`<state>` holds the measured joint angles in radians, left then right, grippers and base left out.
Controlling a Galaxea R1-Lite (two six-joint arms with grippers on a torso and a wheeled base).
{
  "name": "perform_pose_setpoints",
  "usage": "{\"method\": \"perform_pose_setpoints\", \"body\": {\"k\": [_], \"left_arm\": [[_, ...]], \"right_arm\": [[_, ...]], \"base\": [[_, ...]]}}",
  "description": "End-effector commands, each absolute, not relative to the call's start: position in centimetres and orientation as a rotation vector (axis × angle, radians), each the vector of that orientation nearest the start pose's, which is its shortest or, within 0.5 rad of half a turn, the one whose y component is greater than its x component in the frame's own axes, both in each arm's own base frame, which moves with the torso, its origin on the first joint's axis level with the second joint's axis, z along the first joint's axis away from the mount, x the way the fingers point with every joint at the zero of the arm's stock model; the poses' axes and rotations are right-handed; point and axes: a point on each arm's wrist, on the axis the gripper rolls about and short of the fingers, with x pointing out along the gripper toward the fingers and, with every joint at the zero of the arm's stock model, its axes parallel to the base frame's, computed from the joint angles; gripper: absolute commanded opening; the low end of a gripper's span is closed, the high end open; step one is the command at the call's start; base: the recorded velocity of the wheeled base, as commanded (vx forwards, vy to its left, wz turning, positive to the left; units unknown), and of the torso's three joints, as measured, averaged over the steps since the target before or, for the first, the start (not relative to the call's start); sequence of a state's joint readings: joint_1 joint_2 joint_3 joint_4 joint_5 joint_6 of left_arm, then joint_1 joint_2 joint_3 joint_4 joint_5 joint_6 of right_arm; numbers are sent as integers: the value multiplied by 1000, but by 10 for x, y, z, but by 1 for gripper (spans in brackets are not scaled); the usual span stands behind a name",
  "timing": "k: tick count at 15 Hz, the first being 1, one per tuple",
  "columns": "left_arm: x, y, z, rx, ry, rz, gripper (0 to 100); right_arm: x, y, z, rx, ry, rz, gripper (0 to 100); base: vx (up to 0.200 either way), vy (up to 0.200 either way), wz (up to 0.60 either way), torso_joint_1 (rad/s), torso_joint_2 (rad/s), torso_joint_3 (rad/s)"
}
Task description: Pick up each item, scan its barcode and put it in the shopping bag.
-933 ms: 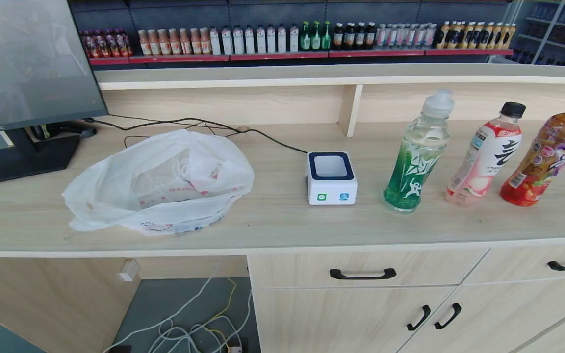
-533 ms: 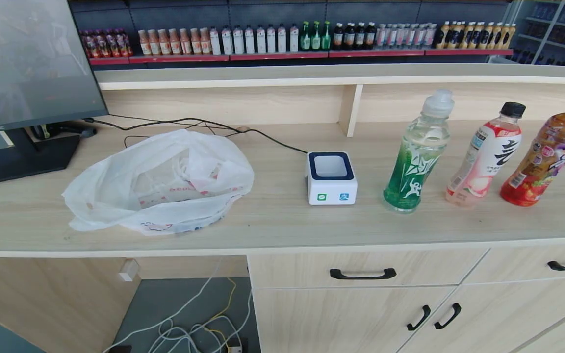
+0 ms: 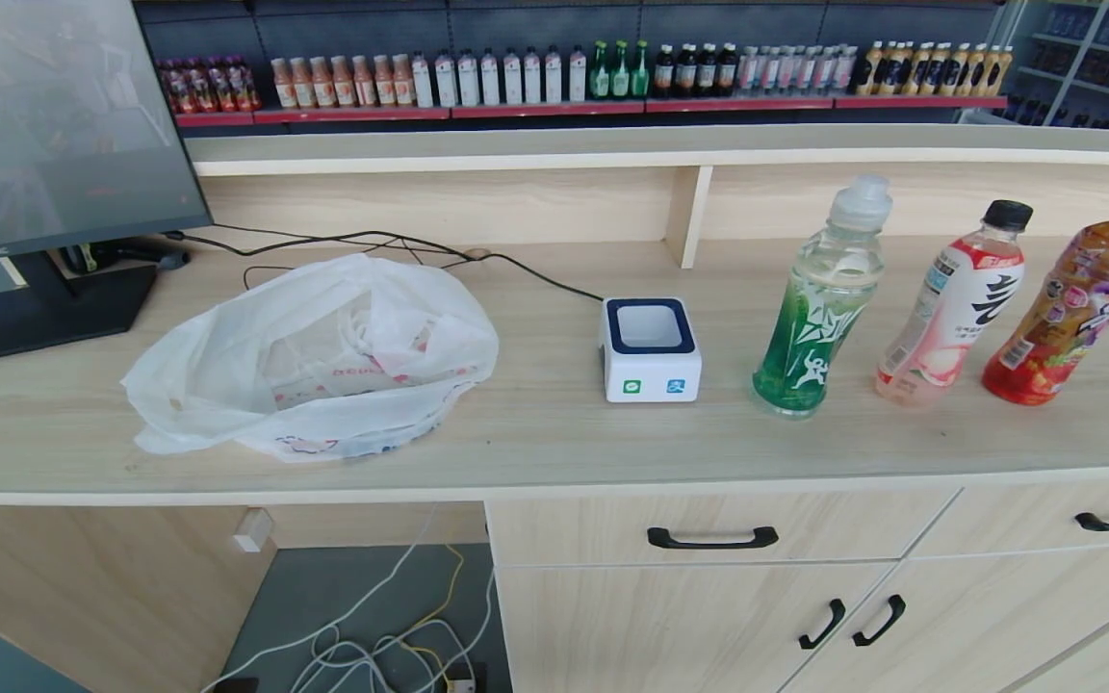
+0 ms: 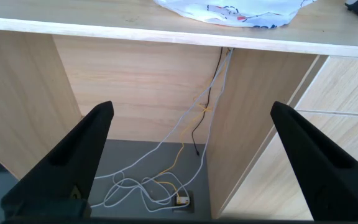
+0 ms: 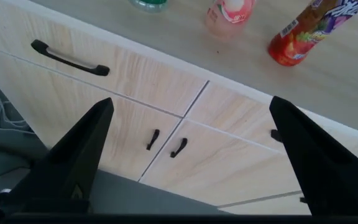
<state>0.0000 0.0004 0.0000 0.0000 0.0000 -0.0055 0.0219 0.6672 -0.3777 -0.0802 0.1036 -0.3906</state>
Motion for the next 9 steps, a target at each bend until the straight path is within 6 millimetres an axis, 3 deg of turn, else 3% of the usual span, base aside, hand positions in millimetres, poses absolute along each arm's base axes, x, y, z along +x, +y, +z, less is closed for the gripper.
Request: {"method": "perform_pose_setpoints", "body": {"k": [1, 3, 5, 9], "left_arm": [[-23, 0, 75, -6, 0, 0, 100], [-23, 0, 75, -6, 0, 0, 100], [-23, 0, 75, -6, 0, 0, 100], [-23, 0, 75, -6, 0, 0, 100]], "right_arm": [[79, 6, 194, -384, 250, 208, 100], [114, 21, 214, -349, 203, 300, 100], [140, 30, 221, -335, 114, 320, 100], [176, 72, 235, -211, -123, 414, 100]], "base": [[0, 0, 0, 0, 0, 0], [0, 0, 0, 0, 0, 0], [0, 0, 0, 0, 0, 0], [0, 0, 0, 0, 0, 0]]}}
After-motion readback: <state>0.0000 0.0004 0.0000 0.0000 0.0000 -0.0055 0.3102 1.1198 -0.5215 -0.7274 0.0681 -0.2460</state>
